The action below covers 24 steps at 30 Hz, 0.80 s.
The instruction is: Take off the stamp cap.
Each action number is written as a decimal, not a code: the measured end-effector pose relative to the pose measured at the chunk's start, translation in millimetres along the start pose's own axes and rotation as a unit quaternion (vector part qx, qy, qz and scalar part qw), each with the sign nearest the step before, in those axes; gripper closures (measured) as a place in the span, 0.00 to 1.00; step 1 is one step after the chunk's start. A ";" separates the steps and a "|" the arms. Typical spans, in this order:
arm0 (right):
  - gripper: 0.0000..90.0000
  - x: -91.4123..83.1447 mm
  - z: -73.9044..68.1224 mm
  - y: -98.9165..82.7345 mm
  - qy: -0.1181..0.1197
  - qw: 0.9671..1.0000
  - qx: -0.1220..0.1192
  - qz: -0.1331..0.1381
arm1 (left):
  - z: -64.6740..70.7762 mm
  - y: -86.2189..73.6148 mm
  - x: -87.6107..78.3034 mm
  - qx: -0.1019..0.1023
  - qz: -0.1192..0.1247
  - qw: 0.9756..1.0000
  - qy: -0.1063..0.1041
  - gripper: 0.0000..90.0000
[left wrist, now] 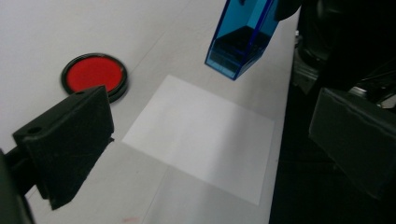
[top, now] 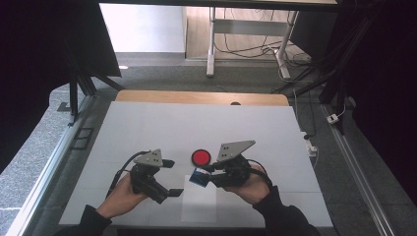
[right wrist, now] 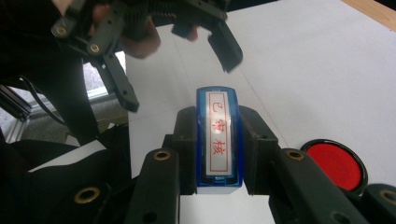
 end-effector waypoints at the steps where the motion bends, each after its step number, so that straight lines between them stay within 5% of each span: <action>1: 0.79 -0.9 0.4 0.2 0.002 1.000 -0.001 0.000 | -0.3 0.6 2.0 0.004 -0.002 1.000 -0.002 0.00; 14: 0.79 -1.8 -5.1 2.6 0.022 1.000 -0.012 0.008 | -1.4 6.2 32.7 0.035 -0.002 0.998 -0.053 0.00; 24: 0.79 -1.6 -9.9 4.1 0.038 0.999 -0.023 0.013 | 5.5 3.5 36.1 0.061 -0.002 0.995 -0.084 0.08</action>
Point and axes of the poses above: each handheld gripper's, and its own axes: x roughly forward along the jaws, y roughly out of its top, z roughly to its right, the point moved 3 cm from there along x, roughly forward along the jaws, and after that the axes turned 5 degrees about z, right-handed, at the moved point
